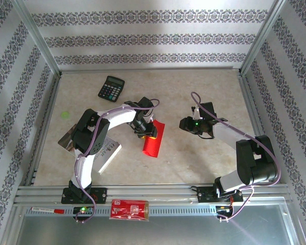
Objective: Fold a paper plane with a square sheet of paper (pick it up from the middle)
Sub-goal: First fold the square sheet of paper in half at the center of the table.
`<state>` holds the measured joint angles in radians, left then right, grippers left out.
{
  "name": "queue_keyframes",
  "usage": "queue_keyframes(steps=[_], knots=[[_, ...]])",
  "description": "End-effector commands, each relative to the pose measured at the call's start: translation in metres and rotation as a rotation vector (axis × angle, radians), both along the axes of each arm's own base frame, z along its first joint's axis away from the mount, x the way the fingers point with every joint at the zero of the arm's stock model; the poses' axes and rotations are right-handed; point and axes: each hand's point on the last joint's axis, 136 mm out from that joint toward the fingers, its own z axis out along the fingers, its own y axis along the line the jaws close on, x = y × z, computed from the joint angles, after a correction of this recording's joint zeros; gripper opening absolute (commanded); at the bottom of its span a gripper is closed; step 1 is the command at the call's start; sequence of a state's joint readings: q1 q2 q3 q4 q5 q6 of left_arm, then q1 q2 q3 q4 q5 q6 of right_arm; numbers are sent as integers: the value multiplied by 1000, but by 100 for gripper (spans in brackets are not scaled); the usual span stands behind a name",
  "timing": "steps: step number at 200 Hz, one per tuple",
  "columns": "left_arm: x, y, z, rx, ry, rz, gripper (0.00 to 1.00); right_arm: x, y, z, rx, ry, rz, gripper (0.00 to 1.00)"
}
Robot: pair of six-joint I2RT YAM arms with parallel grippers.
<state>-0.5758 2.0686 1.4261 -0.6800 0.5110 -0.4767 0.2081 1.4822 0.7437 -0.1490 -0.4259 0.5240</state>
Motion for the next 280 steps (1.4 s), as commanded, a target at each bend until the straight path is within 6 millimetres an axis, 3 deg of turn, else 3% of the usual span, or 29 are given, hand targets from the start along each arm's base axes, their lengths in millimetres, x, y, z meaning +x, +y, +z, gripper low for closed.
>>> queue_keyframes(steps=[1, 280], knots=[[-14, 12, -42, 121, 29, -13, 39, -3, 2, -6, -22, 10, 7, 35], [-21, 17, -50, 169, 36, -43, 43, -1, 4, -6, -18, 13, 12, 34]])
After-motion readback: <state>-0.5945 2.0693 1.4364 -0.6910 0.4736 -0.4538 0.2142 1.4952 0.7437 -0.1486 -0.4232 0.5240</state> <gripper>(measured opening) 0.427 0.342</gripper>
